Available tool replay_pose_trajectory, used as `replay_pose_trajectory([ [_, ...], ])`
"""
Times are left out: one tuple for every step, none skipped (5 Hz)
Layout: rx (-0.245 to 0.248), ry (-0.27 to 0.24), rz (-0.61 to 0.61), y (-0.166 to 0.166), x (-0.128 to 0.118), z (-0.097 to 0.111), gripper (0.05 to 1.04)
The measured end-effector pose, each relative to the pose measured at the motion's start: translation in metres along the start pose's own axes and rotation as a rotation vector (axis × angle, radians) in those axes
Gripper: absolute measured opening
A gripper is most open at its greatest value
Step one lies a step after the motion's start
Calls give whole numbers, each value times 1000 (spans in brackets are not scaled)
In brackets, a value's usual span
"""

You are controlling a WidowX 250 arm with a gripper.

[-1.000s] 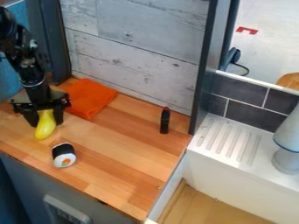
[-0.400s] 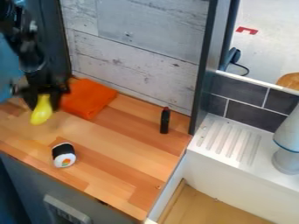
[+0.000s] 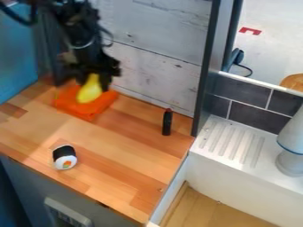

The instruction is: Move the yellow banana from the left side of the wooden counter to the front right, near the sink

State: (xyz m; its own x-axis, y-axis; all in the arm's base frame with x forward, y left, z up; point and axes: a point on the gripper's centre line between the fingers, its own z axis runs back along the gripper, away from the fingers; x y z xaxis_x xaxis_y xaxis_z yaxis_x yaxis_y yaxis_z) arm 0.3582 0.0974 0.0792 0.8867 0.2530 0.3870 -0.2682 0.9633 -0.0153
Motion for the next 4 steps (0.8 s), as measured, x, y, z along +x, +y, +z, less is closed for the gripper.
replay_pose_trajectory([
  [-36,73,-132,-46,-23,-2,608],
  [-46,134,-154,-58,-50,-1,608],
  [-43,161,-183,-75,-71,-4,608],
  [-57,179,-177,-83,-76,-12,608],
])
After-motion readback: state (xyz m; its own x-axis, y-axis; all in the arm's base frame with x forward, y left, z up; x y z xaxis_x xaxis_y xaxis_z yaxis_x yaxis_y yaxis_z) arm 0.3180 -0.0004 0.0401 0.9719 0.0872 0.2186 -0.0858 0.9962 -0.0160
